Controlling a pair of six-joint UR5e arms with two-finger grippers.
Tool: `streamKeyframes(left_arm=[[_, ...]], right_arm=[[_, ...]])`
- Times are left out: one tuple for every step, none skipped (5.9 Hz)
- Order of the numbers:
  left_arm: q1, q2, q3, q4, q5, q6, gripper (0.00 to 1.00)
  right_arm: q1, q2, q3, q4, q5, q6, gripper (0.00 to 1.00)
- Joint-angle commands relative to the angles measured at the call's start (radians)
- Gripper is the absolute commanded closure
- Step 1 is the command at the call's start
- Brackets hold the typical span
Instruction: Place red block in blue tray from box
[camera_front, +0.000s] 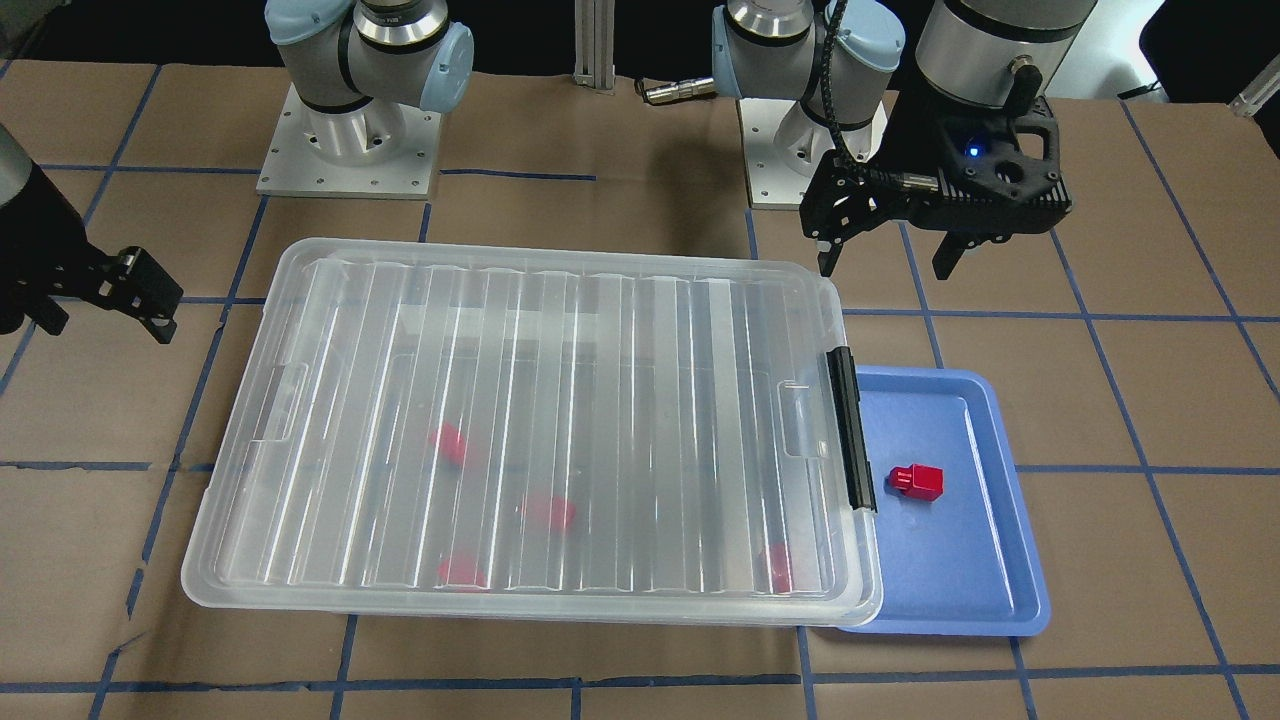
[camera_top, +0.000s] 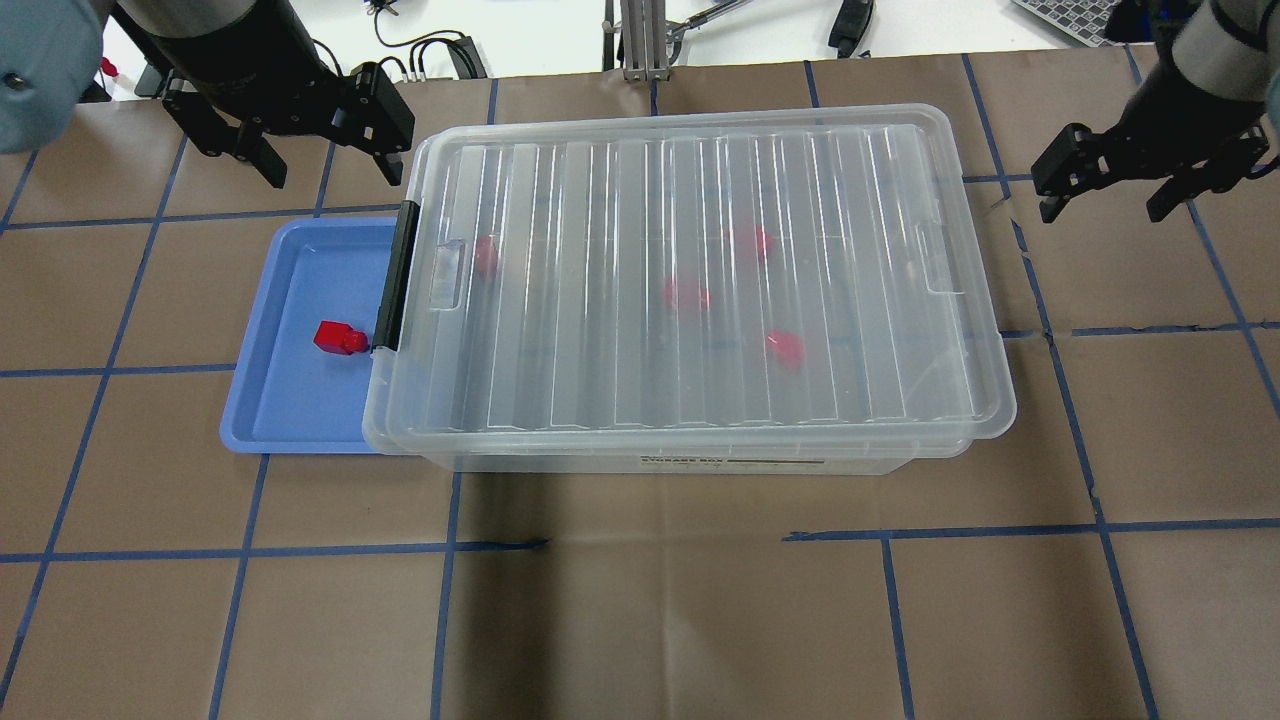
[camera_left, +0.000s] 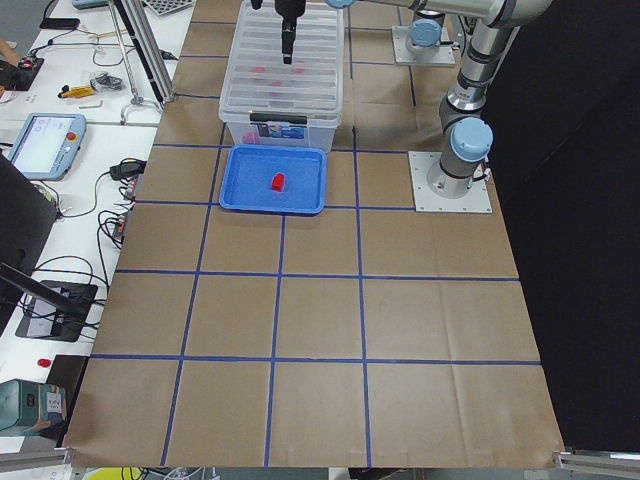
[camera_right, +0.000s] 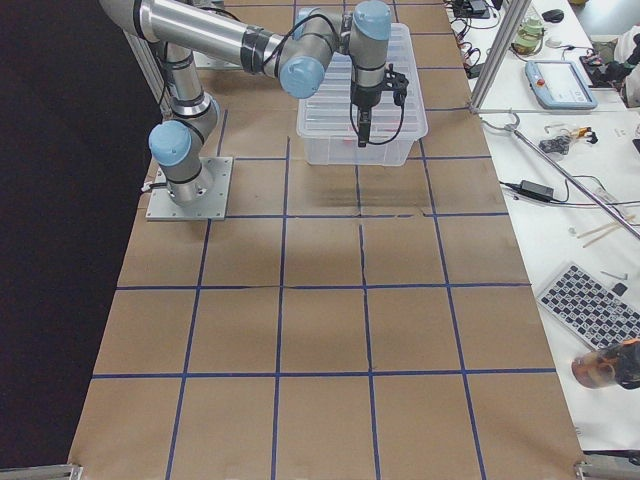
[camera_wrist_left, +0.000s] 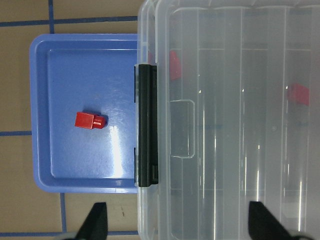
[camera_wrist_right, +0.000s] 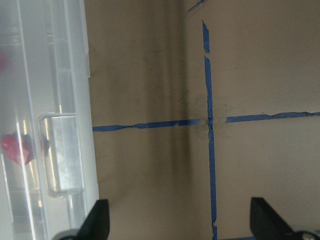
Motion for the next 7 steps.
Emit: streamKeyframes(left_arm=[[0.002, -0.002, 0.000, 0.000, 0.006, 0.006, 0.02], [0.002, -0.002, 0.000, 0.000, 0.004, 0.007, 0.02], [0.002, -0.003, 0.000, 0.002, 0.001, 0.007, 0.02], [0.002, 0.001, -0.003, 0.000, 0.004, 0.007, 0.02], [0.002, 0.003, -0.006, 0.000, 0.004, 0.009, 0.02], [0.001, 0.003, -0.008, 0.000, 0.001, 0.007, 0.02], [0.002, 0.003, -0.009, 0.002, 0.004, 0.009, 0.02]], right_arm=[[0.063, -0.014, -0.119, 0.173, 0.007, 0.061, 0.00], [0.147, -0.004, -0.183, 0.227, 0.006, 0.160, 0.00], [0.208, 0.006, -0.207, 0.263, 0.006, 0.251, 0.00], [0.257, 0.006, -0.207, 0.265, 0.000, 0.308, 0.00], [0.285, 0.009, -0.207, 0.265, 0.006, 0.333, 0.00], [0.289, 0.009, -0.207, 0.268, 0.006, 0.333, 0.00], [0.299, 0.009, -0.206, 0.268, 0.006, 0.333, 0.00]])
